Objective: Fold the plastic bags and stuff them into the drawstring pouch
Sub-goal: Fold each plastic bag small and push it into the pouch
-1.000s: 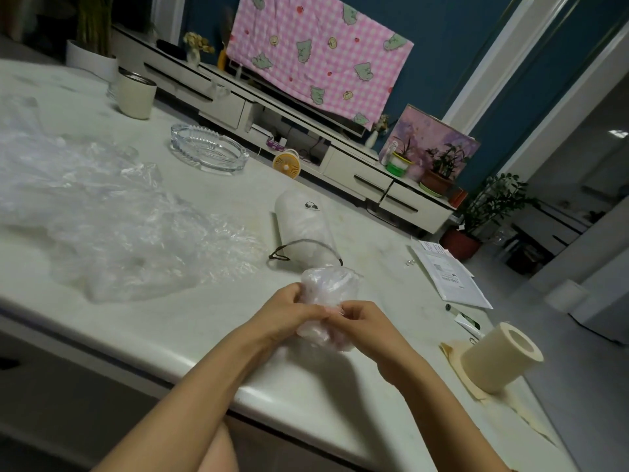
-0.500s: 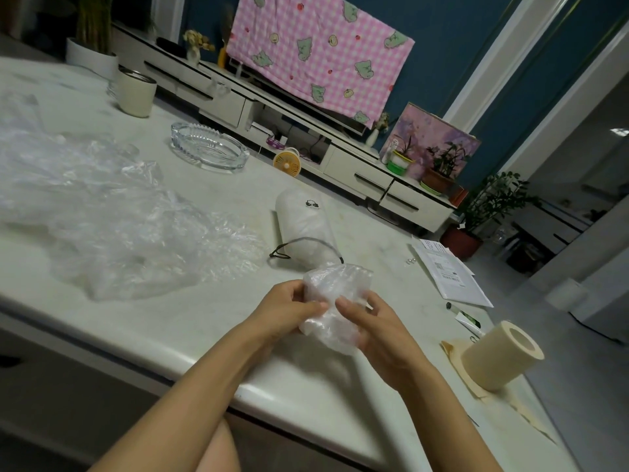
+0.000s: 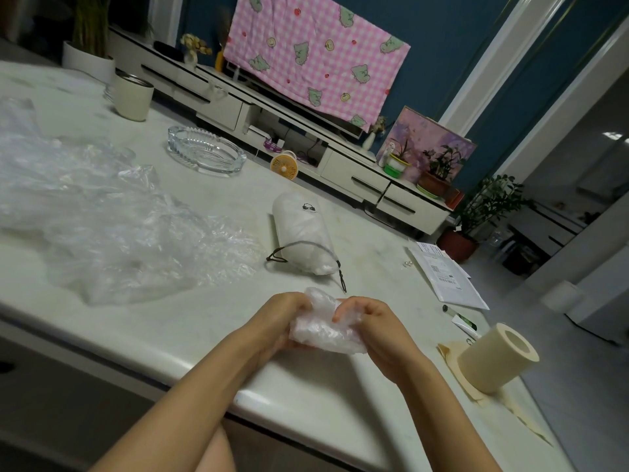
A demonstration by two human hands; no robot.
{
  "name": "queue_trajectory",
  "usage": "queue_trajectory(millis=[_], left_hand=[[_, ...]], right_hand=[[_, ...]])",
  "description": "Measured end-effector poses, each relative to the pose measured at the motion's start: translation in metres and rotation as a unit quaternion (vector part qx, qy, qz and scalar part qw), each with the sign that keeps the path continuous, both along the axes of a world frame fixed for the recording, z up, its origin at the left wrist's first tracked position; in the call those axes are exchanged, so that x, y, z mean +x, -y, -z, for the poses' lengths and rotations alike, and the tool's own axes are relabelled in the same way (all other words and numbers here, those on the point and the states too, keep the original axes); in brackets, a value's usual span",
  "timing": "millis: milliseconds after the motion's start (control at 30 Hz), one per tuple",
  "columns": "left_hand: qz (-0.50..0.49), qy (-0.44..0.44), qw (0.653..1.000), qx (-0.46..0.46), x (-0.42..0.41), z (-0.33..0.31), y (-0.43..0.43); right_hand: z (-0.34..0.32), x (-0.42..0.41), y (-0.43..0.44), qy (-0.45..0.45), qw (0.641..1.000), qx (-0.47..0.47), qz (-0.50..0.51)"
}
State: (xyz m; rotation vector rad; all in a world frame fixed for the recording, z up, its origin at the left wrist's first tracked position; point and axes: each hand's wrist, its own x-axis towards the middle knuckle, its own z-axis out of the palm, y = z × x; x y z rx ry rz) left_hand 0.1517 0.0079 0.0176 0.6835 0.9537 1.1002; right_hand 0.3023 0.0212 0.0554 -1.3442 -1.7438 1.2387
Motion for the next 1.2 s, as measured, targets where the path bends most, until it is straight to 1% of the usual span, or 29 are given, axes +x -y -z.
queue_trajectory(millis=[67,133,167,200,267,300,367,433,500,600,667,800,967,1000,1033,1100,1200], left_hand=[[-0.005,0.067,0.997,-0.036,0.0,-0.003,0.0],[0.01,0.099,0.994,-0.035,0.002,-0.006,0.002],[0.022,0.094,0.995,-0.024,0.003,-0.004,0.003],[0.027,0.07,0.997,-0.012,0.004,-0.004,0.004],[0.009,-0.006,1.0,0.01,0.005,-0.003,0.004],[-0.004,-0.031,0.999,0.021,0.004,0.0,0.003],[-0.026,-0.065,0.997,0.034,0.002,0.005,0.001],[-0.047,-0.096,0.993,0.056,0.0,0.006,0.0],[-0.063,-0.113,0.989,0.072,0.0,0.004,0.001],[-0.08,-0.14,0.982,0.102,0.001,0.005,0.0],[-0.09,-0.146,0.977,0.124,0.001,0.006,0.0],[-0.095,-0.132,0.974,0.155,0.0,0.008,0.0],[-0.111,-0.074,0.981,0.138,-0.003,0.008,0.0],[-0.11,-0.077,0.981,0.141,-0.004,0.008,0.0],[-0.106,-0.089,0.979,0.151,-0.004,0.007,0.0],[-0.082,-0.134,0.97,0.187,-0.004,0.007,0.001],[-0.023,-0.178,0.958,0.223,-0.001,0.006,0.003]], right_hand=[[-0.002,0.003,-0.001,0.037,0.999,0.019,-0.02],[-0.003,0.003,-0.001,0.05,0.998,0.028,-0.035],[-0.003,0.002,-0.001,0.052,0.997,0.031,-0.041],[-0.004,0.002,0.0,0.054,0.997,0.034,-0.046],[-0.004,0.002,-0.002,0.061,0.996,0.04,-0.055],[-0.005,0.003,-0.001,0.059,0.996,0.037,-0.057],[-0.008,0.007,-0.004,0.021,0.999,0.02,-0.035],[-0.009,0.012,-0.008,-0.051,0.998,-0.012,0.028],[-0.007,0.013,-0.009,-0.091,0.993,-0.061,0.041],[-0.003,0.006,-0.002,-0.05,0.992,-0.112,-0.016],[-0.001,0.002,0.002,-0.047,0.991,-0.116,-0.038],[0.002,0.0,0.0,-0.132,0.985,-0.114,0.006],[0.002,-0.001,-0.001,-0.162,0.977,-0.137,0.013],[0.001,0.001,-0.001,-0.162,0.976,-0.142,0.008],[0.0,0.003,-0.001,-0.154,0.977,-0.145,0.004],[-0.006,0.008,-0.003,-0.106,0.984,-0.143,-0.005],[-0.012,0.014,-0.004,0.027,0.991,-0.12,-0.06]])
